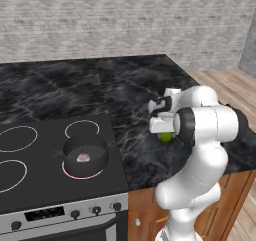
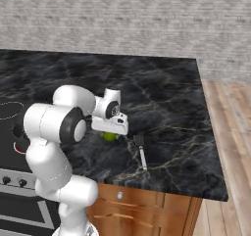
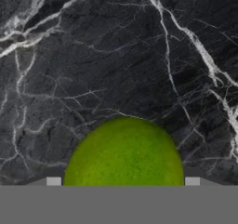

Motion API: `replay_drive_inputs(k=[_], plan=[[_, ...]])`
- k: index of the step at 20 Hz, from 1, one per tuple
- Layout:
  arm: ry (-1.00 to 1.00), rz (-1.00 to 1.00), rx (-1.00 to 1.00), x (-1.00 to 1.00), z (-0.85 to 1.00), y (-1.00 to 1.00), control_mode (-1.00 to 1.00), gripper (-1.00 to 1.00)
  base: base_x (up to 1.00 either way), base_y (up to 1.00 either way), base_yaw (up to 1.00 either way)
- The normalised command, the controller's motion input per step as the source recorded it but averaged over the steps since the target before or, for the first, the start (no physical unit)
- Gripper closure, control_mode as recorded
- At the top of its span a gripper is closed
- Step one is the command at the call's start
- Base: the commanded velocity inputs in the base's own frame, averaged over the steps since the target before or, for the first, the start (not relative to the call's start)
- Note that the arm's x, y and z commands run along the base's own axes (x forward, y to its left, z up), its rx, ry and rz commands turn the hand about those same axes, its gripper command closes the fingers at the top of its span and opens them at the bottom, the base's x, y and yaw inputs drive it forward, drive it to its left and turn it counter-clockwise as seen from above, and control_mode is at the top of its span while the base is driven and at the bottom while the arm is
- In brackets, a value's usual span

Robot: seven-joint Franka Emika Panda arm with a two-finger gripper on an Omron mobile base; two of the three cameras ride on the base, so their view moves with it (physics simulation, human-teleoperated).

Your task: Put the garlic and lime in the pot. Retrieve the spatula and lightly stir the vegetables in the pot.

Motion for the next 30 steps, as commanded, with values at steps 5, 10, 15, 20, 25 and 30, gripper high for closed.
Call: replay_drive_inputs(k=[5, 10, 15, 20, 25, 30], plan=[[-0.13, 0.17, 0.00, -0.67, 0.59, 0.84, -1.00, 1.00, 0.00, 0.00, 0.00], [-0.03, 0.23, 0.00, -0.40, 0.54, 0.99, -1.00, 1.00, 0.00, 0.00, 0.00], [-0.02, 0.32, 0.00, -0.10, 0.43, 0.99, -1.00, 1.00, 0.00, 0.00, 0.00], [0.00, 0.27, 0.00, -0.10, 0.61, 0.84, -1.00, 1.00, 0.00, 0.00, 0.00], [0.00, 0.14, 0.00, -0.07, 0.16, 0.47, -1.00, 1.00, 0.00, 0.00, 0.00], [-0.01, 0.02, 0.00, 0.18, 0.00, 0.65, -1.00, 1.00, 0.00, 0.00, 0.00]])
